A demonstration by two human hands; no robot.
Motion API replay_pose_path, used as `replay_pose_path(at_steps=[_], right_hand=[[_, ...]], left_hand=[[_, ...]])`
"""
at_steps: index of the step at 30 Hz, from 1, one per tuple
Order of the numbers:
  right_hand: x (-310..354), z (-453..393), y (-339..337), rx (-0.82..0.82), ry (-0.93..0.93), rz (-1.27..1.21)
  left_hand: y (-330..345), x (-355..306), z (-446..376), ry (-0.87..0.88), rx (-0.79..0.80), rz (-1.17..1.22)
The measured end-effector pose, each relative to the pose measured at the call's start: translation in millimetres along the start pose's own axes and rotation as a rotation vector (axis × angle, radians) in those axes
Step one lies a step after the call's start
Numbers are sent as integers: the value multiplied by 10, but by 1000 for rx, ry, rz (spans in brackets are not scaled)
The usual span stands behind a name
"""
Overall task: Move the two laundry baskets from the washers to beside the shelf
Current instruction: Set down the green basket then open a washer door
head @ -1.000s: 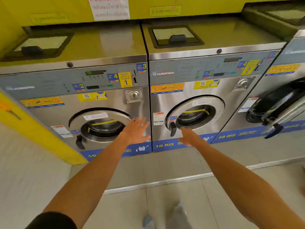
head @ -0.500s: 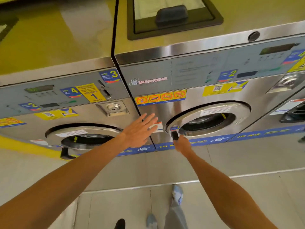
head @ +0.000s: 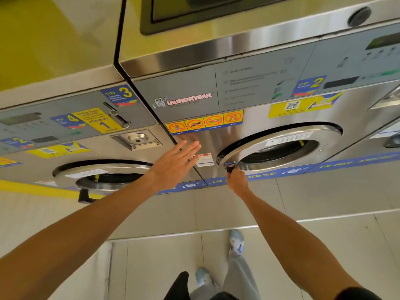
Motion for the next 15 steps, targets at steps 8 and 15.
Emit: replay_pose_path(at_steps=[8,15], right_hand=[[-395,426,61,14,-37,32],[-1107,945,-35,-52,48,73]], left_hand=[[-25,-29,-3,-66,66,-63],[-86,-15,28,-105,193,-110]])
Point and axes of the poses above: each hand's wrist, its own z-axis away from the middle knuckle, its own y-axis out of the palm, x = y × z, the point moved 8 cm from there along -z, towards the middle knuckle, and after that the axes turned 3 degrees about -z, right-handed, at the moved point
